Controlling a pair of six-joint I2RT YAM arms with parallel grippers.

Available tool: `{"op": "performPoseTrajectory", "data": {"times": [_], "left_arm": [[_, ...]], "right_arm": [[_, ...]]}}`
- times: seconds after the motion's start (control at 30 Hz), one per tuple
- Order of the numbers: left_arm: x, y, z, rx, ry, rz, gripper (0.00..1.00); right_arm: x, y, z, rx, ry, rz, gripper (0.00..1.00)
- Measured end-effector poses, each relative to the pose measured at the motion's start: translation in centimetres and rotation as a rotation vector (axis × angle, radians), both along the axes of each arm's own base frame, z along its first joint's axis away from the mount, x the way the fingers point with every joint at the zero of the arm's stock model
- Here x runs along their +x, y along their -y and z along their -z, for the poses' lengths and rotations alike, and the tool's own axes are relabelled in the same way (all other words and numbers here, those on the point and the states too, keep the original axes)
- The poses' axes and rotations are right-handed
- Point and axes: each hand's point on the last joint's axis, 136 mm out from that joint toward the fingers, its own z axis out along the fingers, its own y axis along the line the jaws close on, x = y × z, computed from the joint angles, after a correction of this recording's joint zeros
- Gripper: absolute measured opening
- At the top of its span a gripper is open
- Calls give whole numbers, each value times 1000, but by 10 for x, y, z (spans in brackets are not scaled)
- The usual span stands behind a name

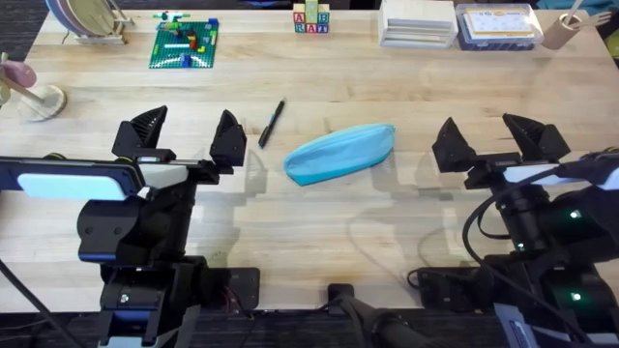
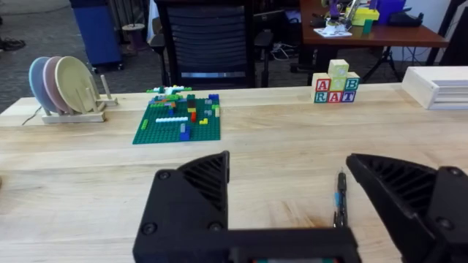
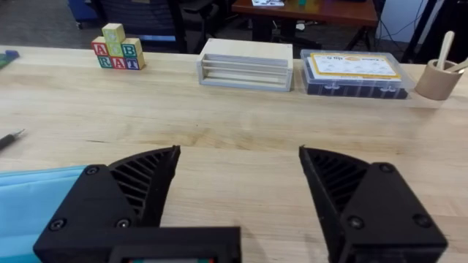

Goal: Unzip the bag, pick up the pens from the table one at a time and place them inside, then zip the bag closed.

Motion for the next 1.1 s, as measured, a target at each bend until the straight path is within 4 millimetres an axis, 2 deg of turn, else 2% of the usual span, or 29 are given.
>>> {"op": "performPoseTrajectory", "data": {"times": [0.83, 0.93, 1.03, 1.07, 1.1], "left_arm": [[-1, 0, 1, 1, -18, 0, 994], [-6, 0, -8, 1, -45, 0, 994], [-15, 0, -26, 2, -64, 0, 994], [-19, 0, -34, 1, -66, 0, 994], [-27, 0, -50, 2, -97, 0, 993]], "right_arm": [[-3, -1, -5, 1, -18, -7, 996], [-9, -2, -20, 2, -27, -11, 996], [-18, -2, -39, 1, -31, -12, 996], [-21, -2, -46, 1, -31, -12, 996], [-28, -2, -63, 2, -40, -12, 996]]}}
